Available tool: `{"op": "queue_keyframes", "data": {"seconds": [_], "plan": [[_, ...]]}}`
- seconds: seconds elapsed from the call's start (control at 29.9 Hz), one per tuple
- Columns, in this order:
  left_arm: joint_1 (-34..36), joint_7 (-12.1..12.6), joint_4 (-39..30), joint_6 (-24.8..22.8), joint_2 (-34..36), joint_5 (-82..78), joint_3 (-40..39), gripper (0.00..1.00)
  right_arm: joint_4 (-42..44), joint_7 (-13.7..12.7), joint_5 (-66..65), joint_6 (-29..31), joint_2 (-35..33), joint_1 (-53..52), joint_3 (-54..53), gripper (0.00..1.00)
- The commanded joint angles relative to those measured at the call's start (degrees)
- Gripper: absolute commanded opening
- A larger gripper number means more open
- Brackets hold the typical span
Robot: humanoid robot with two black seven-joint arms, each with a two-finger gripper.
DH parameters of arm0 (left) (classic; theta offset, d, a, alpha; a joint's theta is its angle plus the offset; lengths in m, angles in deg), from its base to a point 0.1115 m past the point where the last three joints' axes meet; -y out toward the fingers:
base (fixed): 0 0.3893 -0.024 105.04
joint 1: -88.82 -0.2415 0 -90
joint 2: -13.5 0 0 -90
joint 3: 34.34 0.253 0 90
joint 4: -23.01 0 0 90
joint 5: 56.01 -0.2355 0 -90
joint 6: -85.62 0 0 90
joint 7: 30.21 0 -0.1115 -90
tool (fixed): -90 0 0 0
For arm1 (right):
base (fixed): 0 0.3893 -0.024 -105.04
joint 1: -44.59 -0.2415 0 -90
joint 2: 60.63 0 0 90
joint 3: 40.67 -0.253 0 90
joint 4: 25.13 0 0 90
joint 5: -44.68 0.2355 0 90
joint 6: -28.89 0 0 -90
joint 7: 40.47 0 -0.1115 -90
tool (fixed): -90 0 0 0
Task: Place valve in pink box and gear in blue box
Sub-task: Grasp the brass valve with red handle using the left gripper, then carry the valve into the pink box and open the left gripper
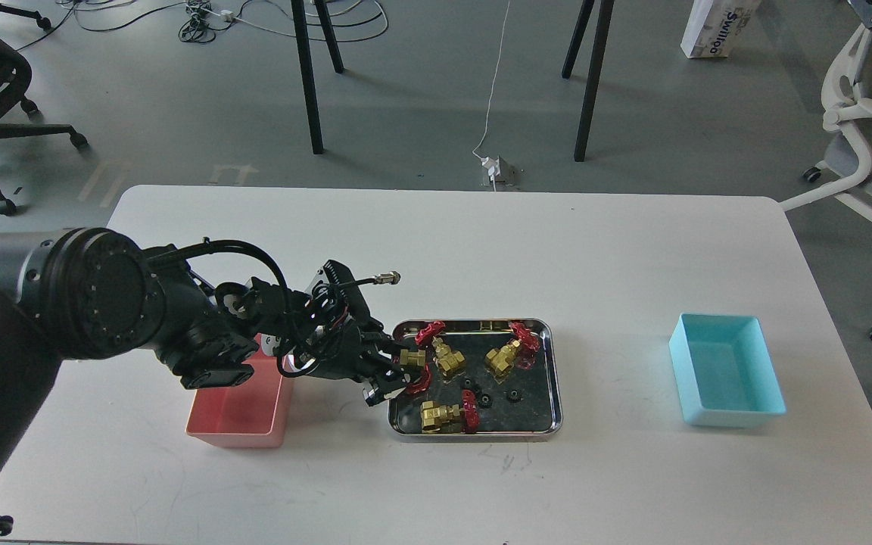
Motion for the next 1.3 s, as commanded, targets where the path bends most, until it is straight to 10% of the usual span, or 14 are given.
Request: {"op": "queue_keyframes", "data": {"seconds": [0.0,0.84,1.27], "plan": [[0.1,0.0,0.0,0.2,0.0,-0.2,0.0,0.26,0.0,0.0,0.0,0.0,-0.1,0.1,-0.1,1.00],[7.3,0.0,-7.7,3.8,0.6,-1.9,-1.0,0.11,0.1,0.0,0.0,0.0,-0.1,0.8,-0.1,1.00],[16.4,0.0,-24.6,4.7,24.6,-7.9,-0.6,0.11,-1.2,-0.1,-0.2,-2.3,0.1,-1.4,-0.1,1.00]]}}
